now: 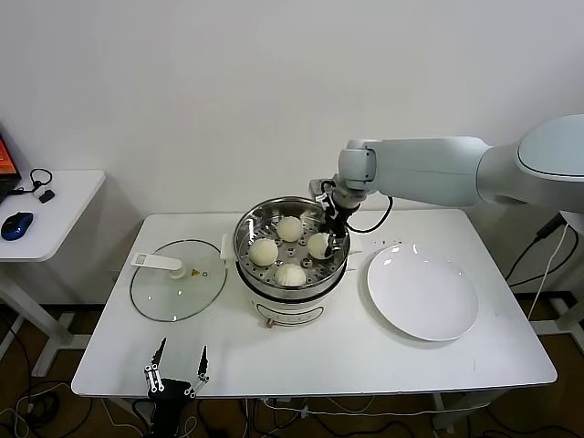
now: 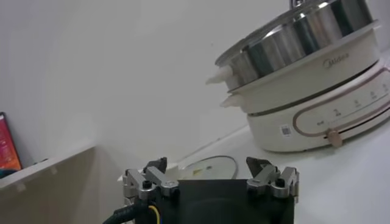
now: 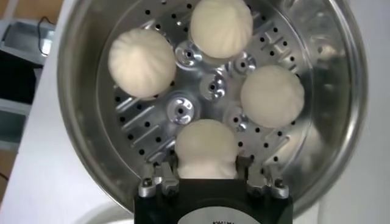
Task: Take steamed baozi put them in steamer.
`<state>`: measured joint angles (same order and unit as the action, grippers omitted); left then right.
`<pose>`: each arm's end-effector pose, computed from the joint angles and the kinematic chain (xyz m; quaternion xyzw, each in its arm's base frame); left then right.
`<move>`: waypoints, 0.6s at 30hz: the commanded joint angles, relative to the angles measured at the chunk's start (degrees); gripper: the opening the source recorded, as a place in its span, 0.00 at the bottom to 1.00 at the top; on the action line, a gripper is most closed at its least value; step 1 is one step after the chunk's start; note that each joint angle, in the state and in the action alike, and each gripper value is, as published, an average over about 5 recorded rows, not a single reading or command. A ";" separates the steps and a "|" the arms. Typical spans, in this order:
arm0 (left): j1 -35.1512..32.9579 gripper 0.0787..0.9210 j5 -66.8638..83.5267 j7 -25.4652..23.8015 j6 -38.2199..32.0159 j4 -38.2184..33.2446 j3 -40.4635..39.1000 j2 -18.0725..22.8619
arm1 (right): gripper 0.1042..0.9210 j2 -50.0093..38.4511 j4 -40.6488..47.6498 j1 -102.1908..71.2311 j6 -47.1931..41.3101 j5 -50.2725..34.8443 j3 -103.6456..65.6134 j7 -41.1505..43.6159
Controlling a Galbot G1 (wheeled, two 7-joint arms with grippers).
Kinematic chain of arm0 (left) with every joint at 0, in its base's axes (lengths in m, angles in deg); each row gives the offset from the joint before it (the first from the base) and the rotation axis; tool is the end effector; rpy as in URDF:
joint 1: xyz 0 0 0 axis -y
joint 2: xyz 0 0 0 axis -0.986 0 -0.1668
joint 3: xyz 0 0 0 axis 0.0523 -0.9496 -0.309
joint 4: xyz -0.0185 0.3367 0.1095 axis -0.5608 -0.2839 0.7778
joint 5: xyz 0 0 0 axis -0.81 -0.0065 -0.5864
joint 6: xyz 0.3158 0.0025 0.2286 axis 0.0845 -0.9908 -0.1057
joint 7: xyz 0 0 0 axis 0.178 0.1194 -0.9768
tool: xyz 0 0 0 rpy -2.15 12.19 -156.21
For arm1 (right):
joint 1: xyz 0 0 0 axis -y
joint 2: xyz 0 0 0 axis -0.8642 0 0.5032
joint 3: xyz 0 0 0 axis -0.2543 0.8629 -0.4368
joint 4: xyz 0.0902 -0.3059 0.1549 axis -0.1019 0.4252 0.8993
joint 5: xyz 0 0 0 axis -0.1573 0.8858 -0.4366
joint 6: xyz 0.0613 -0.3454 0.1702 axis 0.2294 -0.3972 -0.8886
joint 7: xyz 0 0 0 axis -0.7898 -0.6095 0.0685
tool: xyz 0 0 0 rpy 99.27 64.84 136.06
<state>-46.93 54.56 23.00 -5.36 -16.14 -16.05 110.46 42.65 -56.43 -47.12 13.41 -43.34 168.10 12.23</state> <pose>0.1192 0.0487 -0.4728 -0.0164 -0.9727 -0.2314 0.0035 0.6236 0.0747 -0.1112 0.5519 -0.5171 0.5339 0.3780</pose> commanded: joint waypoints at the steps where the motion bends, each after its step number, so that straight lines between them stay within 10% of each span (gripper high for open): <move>1: -0.04 0.88 -0.01 0.03 -0.07 -0.01 -0.10 2.80 | 0.69 -0.16 0.52 -0.45 -0.10 0.61 -0.69 -1.68; 7: -0.18 0.88 -0.09 -0.02 -0.05 -0.31 -0.11 2.80 | 0.86 -1.40 -0.15 1.41 0.41 -1.80 -1.37 -1.55; 18: -0.62 0.88 -0.21 -0.14 0.14 -1.21 -0.26 2.80 | 0.88 -9.08 -5.42 7.43 -2.45 -11.19 -3.83 -10.64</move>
<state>-47.49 54.46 22.91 -5.33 -17.13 -16.22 110.46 39.36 -58.16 -43.63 13.18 -47.40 167.03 9.55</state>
